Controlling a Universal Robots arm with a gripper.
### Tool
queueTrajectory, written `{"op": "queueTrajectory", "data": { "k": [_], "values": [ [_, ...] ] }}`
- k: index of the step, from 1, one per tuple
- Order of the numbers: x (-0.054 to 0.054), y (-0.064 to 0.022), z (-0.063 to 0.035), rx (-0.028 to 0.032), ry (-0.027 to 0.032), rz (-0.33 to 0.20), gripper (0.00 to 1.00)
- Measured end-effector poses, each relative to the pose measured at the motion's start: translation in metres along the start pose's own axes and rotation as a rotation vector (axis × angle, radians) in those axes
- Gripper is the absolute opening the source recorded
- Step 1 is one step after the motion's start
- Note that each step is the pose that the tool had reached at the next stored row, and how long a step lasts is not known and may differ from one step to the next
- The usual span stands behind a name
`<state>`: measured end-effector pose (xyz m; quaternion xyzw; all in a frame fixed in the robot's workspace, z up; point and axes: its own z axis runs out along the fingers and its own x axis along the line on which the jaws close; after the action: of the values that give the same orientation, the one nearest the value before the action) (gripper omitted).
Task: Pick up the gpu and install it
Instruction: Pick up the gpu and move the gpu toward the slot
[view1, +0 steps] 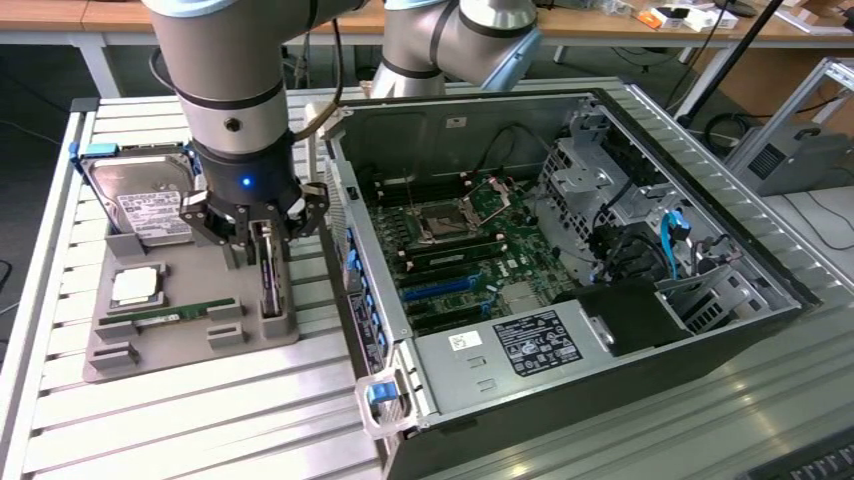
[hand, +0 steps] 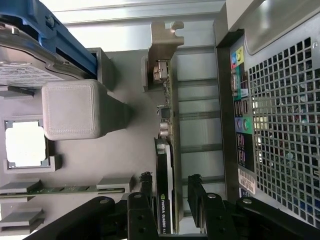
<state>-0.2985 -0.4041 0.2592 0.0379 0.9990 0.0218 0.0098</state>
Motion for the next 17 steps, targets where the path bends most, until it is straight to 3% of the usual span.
{"op": "queueTrajectory", "data": {
  "k": [12,17],
  "values": [
    [0.0034,0.0019,0.0022,0.0,-0.0001,0.0,0.42],
    [0.0036,0.0017,0.0087,0.0001,-0.0001,0.0,0.42]
  ]
}}
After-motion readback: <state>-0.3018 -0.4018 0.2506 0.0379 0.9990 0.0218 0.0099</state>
